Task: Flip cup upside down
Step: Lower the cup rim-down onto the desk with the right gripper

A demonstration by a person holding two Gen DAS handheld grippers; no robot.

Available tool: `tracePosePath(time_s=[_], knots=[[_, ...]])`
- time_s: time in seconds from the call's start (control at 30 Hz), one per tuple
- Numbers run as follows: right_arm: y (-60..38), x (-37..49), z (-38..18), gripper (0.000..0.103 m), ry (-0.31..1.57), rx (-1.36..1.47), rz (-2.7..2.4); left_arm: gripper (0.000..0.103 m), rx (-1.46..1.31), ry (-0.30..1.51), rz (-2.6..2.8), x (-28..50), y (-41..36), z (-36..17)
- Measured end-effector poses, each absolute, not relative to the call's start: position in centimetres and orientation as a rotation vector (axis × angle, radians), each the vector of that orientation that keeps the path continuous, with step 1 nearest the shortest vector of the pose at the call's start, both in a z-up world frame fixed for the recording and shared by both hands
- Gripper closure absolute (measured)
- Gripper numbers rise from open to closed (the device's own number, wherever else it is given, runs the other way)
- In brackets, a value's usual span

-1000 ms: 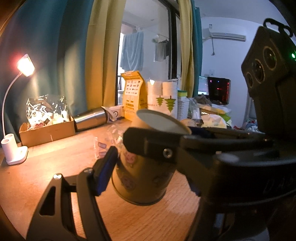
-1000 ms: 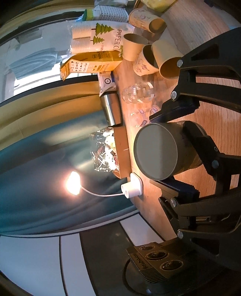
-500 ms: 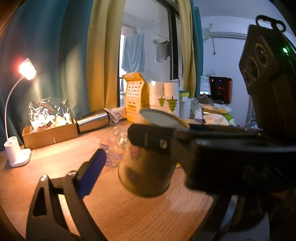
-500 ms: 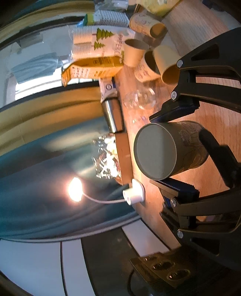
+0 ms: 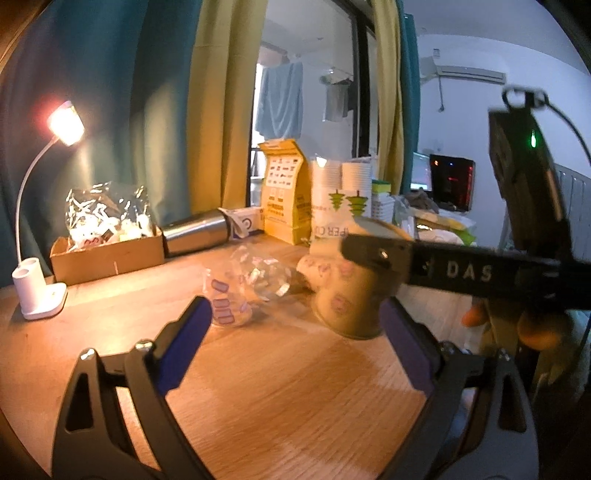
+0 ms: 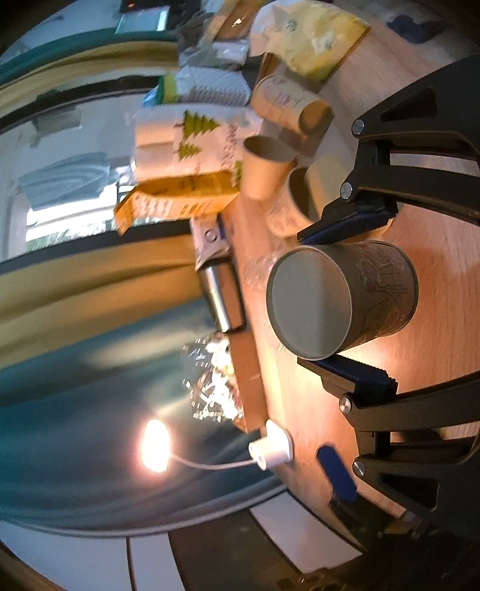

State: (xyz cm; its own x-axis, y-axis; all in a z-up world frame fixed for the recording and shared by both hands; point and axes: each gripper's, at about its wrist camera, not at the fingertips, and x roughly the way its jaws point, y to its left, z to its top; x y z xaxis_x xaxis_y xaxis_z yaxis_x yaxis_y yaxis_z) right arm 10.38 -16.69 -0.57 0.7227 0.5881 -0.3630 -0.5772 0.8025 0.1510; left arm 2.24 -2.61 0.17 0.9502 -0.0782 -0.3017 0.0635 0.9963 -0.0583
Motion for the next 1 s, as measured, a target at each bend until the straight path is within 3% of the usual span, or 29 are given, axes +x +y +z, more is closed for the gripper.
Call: tracePosePath(time_s=[1.0], knots=[[-15.6,11.8,-5.5,0.042,0.512,-0.075,0.542,0.009,-0.074,0.326,-0.051,2.6,-2.0,0.0]])
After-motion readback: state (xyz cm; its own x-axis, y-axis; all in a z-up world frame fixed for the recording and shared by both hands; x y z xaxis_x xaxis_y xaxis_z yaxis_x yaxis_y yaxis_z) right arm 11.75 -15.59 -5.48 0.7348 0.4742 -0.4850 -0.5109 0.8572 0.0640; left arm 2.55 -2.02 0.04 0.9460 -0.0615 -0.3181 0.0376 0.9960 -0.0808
